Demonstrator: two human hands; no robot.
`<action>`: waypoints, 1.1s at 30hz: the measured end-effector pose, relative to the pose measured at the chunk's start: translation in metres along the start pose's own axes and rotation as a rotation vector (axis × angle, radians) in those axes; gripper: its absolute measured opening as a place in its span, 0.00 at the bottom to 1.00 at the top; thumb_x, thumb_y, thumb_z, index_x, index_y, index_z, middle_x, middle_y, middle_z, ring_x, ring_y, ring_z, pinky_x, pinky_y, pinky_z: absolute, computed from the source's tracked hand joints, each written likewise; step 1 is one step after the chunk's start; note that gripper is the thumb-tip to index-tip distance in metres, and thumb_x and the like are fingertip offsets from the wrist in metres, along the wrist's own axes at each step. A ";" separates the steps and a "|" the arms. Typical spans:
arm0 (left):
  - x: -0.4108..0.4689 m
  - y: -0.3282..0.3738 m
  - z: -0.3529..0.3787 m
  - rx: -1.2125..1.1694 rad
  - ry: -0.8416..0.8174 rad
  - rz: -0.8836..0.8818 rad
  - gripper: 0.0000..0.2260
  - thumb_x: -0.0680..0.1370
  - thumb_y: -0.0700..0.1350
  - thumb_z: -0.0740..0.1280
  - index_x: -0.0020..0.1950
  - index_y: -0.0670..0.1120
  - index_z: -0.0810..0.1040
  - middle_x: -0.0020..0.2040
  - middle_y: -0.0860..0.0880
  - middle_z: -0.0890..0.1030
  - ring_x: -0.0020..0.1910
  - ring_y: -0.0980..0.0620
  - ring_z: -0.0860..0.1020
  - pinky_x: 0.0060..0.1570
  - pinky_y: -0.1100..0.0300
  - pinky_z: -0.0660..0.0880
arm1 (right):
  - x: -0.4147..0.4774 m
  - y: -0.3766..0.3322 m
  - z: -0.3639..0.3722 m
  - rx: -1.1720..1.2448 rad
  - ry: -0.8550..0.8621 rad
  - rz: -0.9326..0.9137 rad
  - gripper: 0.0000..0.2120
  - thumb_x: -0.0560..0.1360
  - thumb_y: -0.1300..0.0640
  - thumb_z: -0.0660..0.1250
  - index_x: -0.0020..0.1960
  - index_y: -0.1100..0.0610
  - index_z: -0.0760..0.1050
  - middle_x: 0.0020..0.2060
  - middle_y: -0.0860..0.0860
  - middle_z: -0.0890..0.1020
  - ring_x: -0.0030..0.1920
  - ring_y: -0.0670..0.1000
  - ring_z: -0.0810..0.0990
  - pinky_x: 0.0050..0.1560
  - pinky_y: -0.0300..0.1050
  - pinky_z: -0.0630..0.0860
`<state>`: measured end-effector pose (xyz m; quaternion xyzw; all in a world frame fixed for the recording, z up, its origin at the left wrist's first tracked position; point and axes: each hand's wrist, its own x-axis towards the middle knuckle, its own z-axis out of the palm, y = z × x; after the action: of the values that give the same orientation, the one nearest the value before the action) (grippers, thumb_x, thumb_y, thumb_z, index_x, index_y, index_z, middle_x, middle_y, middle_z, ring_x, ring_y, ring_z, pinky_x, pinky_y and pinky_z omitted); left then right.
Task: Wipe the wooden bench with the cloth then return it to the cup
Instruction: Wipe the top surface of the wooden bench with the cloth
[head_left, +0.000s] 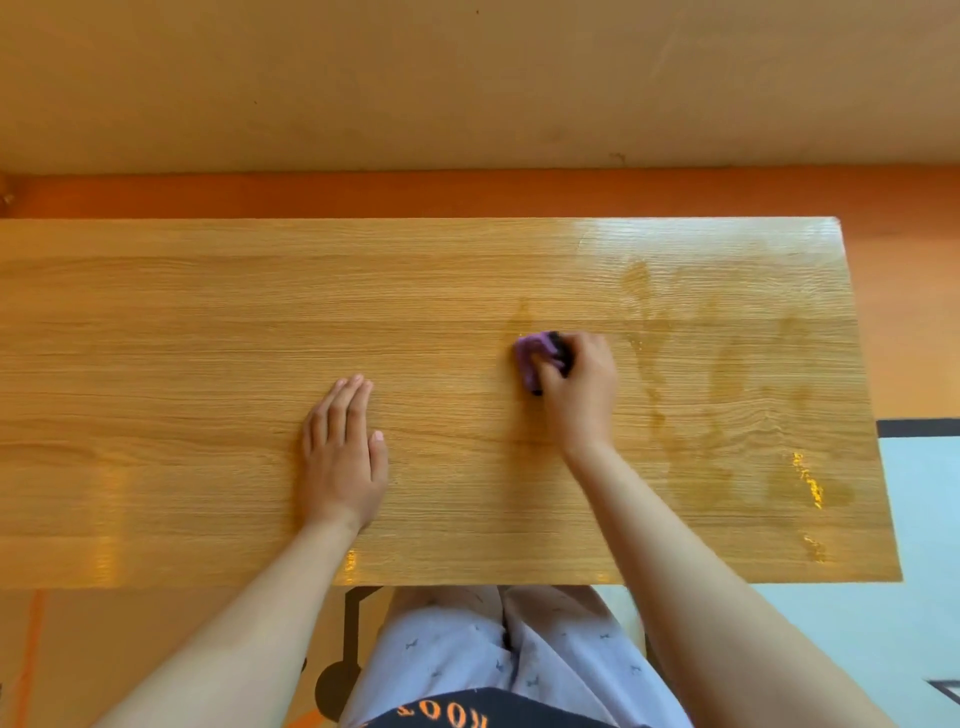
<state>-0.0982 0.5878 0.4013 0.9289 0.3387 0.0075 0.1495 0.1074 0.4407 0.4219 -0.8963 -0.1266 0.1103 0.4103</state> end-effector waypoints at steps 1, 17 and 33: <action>0.000 0.000 0.000 0.002 0.001 -0.001 0.25 0.77 0.47 0.53 0.74 0.43 0.64 0.74 0.45 0.66 0.74 0.47 0.60 0.73 0.49 0.55 | -0.004 -0.012 0.017 0.002 -0.067 -0.047 0.04 0.71 0.61 0.69 0.45 0.59 0.77 0.43 0.53 0.76 0.47 0.53 0.74 0.46 0.40 0.66; 0.001 -0.002 -0.002 -0.015 -0.028 0.018 0.25 0.77 0.47 0.54 0.74 0.41 0.65 0.73 0.43 0.68 0.73 0.45 0.62 0.72 0.46 0.57 | 0.046 0.009 -0.020 -0.082 0.231 0.213 0.09 0.73 0.59 0.68 0.51 0.62 0.77 0.48 0.59 0.78 0.50 0.58 0.76 0.52 0.43 0.68; 0.013 0.028 -0.007 -0.151 0.068 -0.018 0.24 0.76 0.48 0.56 0.70 0.41 0.69 0.69 0.43 0.71 0.69 0.43 0.66 0.67 0.47 0.59 | 0.096 0.026 -0.050 -0.072 0.181 0.160 0.11 0.73 0.59 0.68 0.53 0.62 0.78 0.48 0.61 0.79 0.50 0.57 0.76 0.49 0.40 0.65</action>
<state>-0.0710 0.5775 0.4151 0.9111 0.3504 0.0634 0.2075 0.2166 0.4189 0.4250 -0.9240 -0.0208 0.0567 0.3775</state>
